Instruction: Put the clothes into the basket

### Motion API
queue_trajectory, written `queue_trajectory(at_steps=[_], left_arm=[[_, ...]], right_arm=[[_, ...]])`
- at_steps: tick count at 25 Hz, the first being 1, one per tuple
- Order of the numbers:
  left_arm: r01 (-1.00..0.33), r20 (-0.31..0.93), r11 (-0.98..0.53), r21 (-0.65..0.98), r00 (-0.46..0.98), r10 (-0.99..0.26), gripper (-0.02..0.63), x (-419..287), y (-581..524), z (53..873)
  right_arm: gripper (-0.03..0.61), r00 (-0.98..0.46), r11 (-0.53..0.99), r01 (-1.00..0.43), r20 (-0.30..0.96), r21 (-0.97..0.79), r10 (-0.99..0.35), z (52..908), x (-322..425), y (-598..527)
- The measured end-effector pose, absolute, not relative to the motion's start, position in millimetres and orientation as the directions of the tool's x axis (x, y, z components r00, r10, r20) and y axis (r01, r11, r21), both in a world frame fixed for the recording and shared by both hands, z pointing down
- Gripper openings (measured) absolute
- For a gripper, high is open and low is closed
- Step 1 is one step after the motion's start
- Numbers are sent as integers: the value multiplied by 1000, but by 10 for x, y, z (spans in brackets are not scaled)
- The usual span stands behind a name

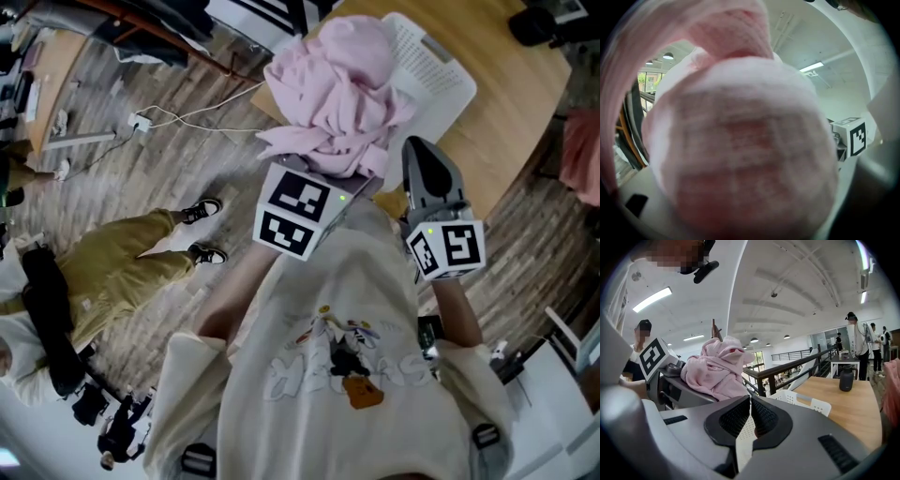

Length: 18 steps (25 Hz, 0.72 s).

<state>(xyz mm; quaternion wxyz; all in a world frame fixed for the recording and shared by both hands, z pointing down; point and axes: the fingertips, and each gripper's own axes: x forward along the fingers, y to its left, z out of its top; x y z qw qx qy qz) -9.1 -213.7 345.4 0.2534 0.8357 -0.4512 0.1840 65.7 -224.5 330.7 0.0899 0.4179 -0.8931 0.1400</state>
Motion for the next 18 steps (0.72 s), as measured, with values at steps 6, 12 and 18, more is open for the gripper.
queue_trajectory(at_steps=[6, 12, 18], left_arm=[[-838, 557, -484, 251, 534, -636, 431, -15, -2390, 3556], [-835, 588, -488, 254, 534, -608, 431, 108, -2574, 3744], [-825, 619, -497, 267, 543, -568, 431, 251, -2728, 3926]], right_arm=[[25, -630, 603, -776, 300, -187, -717, 3419, 701, -2385], [25, -608, 571, -794, 308, -210, -732, 3539, 831, -2525], [25, -597, 549, -802, 351, -235, -722, 3765, 941, -2654]])
